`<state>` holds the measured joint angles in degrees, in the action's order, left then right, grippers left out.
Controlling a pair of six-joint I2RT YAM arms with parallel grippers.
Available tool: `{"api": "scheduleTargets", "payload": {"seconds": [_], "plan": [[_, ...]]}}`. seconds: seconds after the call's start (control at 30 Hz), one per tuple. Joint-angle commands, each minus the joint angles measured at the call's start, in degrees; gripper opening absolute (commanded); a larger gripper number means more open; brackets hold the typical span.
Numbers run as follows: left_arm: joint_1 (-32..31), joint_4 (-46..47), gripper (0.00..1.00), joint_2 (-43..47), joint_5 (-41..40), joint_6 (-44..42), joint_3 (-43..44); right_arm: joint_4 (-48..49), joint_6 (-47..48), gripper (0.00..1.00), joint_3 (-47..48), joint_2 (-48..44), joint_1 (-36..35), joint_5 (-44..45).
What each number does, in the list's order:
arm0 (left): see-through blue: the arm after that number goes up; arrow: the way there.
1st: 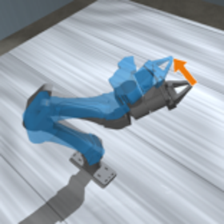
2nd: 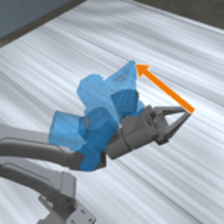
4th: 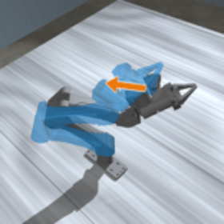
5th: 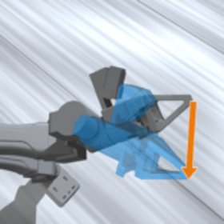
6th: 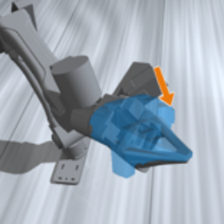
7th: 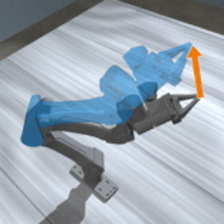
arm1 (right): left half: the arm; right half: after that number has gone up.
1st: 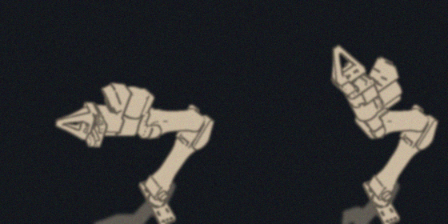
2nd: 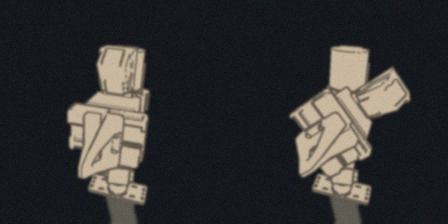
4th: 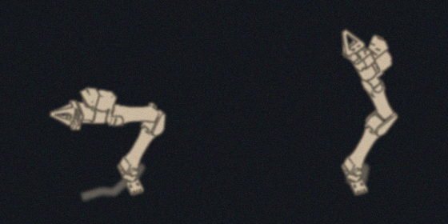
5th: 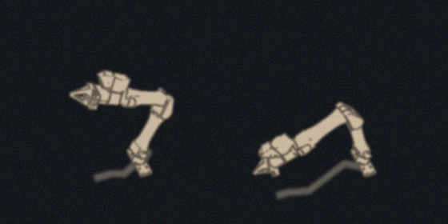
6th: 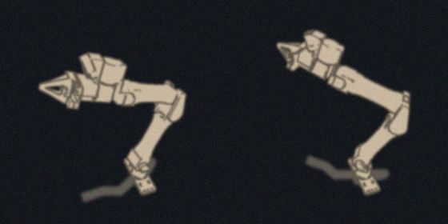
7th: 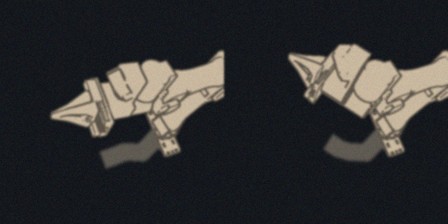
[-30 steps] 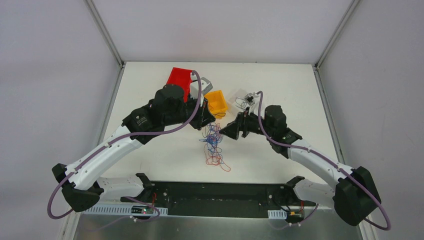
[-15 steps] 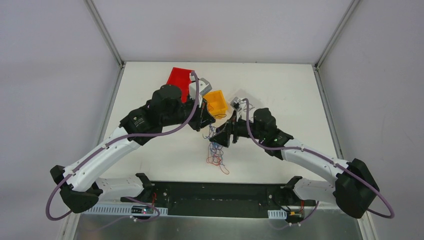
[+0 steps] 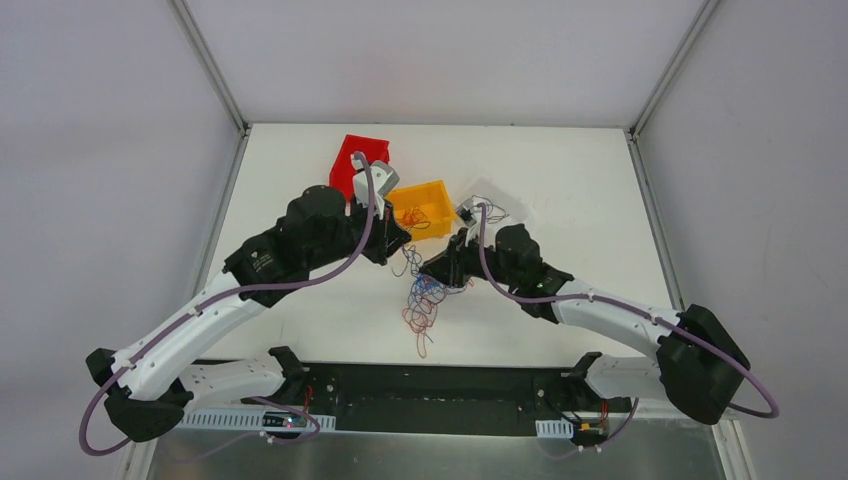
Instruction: Untangle the cables
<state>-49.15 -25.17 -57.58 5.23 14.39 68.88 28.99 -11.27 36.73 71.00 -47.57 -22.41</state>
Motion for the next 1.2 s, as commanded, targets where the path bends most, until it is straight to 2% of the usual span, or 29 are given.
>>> {"api": "scheduleTargets", "payload": {"seconds": [0.0, 0.03, 0.07, 0.33, 0.43, 0.53, 0.7, 0.73, 0.77, 0.8, 0.87, 0.93, 1.0, 1.17], "plan": [[-0.14, 3.01, 0.00, 2.86, -10.78, 0.57, -2.40, 1.14, -2.40, 0.11, -3.90, -4.59, -0.08, 5.31], [-0.08, 3.02, 0.00, 3.17, -12.50, 0.82, -2.96, 0.51, -2.97, 0.03, -4.81, -5.66, -0.09, 6.68], [-0.15, 3.09, 0.00, 3.48, -14.12, 1.03, -3.60, -0.79, -3.65, 0.00, -5.56, -6.95, -0.14, 8.32], [-0.14, 4.18, 0.03, 6.09, -24.91, 0.69, -9.31, -13.48, -4.90, 0.00, -5.92, -13.38, -0.08, 19.31], [-0.16, 4.25, 0.03, 6.87, -27.13, 1.46, -11.18, -19.95, -5.46, 0.00, -4.59, -14.76, -0.10, 26.39], [-0.10, 4.25, 0.03, 7.54, -25.30, 1.94, -12.62, -23.25, -6.69, 0.00, -4.65, -16.44, 0.14, 32.98], [-0.12, 6.19, 0.02, 8.09, -14.08, 0.23, -13.81, -22.19, -3.13, 0.03, -3.99, -16.17, 0.32, 27.83], [-0.16, 6.54, 0.02, 7.83, -11.07, -0.16, -13.52, -22.25, -2.76, 0.06, -3.24, -15.95, 0.32, 26.50], [-0.16, 6.76, 0.02, 7.57, -8.93, -0.50, -13.13, -22.53, -2.24, 0.12, -2.38, -15.95, 0.29, 24.64], [-0.13, 6.94, 0.02, 7.28, -6.51, -0.90, -12.62, -22.57, -1.62, 0.25, -1.64, -16.04, 0.31, 22.00], [-0.16, 7.35, 0.02, 6.64, -1.62, -1.82, -11.85, -21.58, -0.49, 0.56, -0.82, -16.43, 0.30, 16.68], [-0.15, 7.72, 0.03, 5.84, 2.15, -2.80, -11.40, -20.29, 0.59, 0.72, -0.23, -16.78, 0.29, 12.22], [-0.10, 8.29, 0.03, 4.95, 5.53, -3.27, -11.18, -18.49, 1.54, 0.77, -0.11, -17.14, 0.33, 8.92], [-0.16, 10.30, 0.03, 2.61, 13.83, -3.57, -10.41, -14.82, 3.90, 0.82, 0.60, -17.37, 0.30, 1.03]]}}
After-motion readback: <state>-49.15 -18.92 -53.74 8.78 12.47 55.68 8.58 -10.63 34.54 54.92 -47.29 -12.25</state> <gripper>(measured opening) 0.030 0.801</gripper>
